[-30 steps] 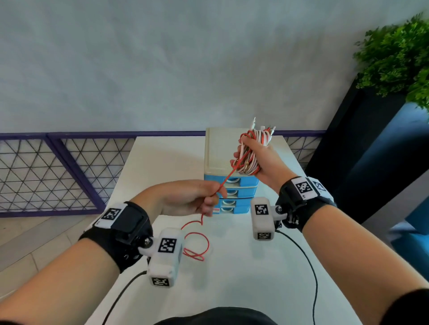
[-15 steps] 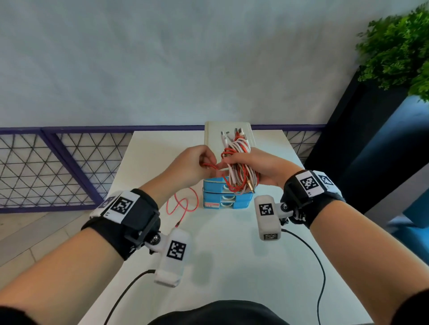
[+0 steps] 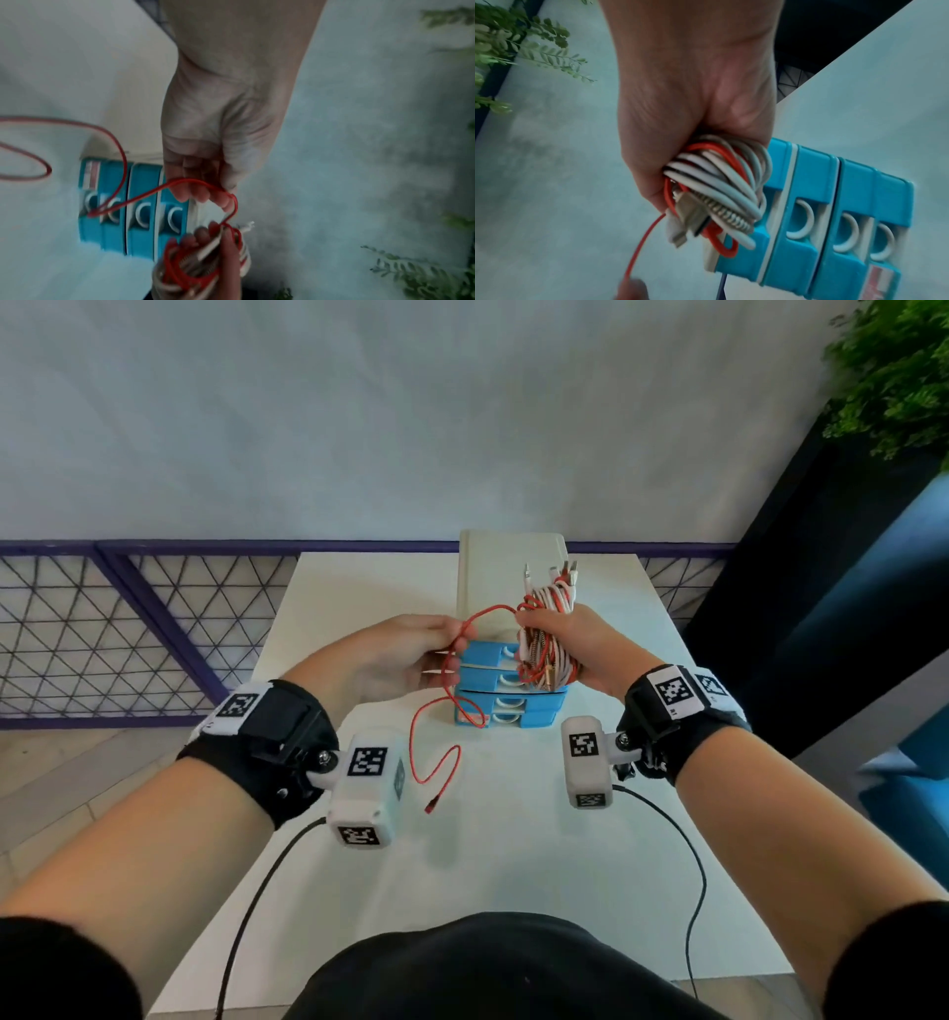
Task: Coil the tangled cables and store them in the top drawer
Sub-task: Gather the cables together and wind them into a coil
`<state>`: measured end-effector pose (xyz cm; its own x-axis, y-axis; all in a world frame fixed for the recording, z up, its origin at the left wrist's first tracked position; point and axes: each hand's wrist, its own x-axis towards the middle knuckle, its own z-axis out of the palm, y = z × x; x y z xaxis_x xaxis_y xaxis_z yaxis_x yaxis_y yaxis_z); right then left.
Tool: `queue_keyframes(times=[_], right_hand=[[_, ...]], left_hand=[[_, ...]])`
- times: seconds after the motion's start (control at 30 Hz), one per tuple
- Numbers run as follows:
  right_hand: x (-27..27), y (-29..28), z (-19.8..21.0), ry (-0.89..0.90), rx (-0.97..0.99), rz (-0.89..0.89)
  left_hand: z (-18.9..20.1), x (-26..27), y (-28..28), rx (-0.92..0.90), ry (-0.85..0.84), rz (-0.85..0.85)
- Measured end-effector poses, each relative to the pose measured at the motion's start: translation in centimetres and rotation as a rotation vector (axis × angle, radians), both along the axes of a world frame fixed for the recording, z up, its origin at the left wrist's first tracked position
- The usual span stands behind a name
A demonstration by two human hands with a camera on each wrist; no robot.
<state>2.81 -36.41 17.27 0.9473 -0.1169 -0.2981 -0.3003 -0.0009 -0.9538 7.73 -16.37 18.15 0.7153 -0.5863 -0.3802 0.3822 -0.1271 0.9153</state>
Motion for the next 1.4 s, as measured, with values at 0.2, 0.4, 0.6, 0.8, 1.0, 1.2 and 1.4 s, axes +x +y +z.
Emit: queue_keyframes(times=[0.2, 0.4, 0.6, 0.8, 1.0, 1.2, 1.4], right_hand=[[-0.2, 2.0, -0.6, -0.004, 0.131, 0.081], [0.0, 2.5, -0.8, 0.005, 0.193, 0.161], [0.4, 2.5, -0.7, -0.026, 0.062, 0.029], [1.5, 1.6, -0.8, -0.147, 0.174, -0.236], [1.3, -0.8, 0.9, -0.130, 0.443, -0.199], [0.5, -0.3, 2.1, -0.032, 0.327, 0.073], [-0.5, 0.9, 3.2, 0.125, 0.097, 0.294]], left_hand=[[-0.3, -1.3, -2.1, -0.034, 0.021, 0.004], [-0.5, -1.8, -3.1, 0.028, -0.082, -0.019], [0.2, -1.9, -3.1, 0.119, -0.036, -0.090], [0.1, -2.1, -0.7, 0.023, 0.212, -0.338], [-1.3, -1.8, 1.3, 0.371, -0.060, -0.601], [-0.4, -0.7, -0.1, 0.489, -0.642, -0.179], [-0.1, -0.7, -1.6, 0.335, -0.789, 0.037]])
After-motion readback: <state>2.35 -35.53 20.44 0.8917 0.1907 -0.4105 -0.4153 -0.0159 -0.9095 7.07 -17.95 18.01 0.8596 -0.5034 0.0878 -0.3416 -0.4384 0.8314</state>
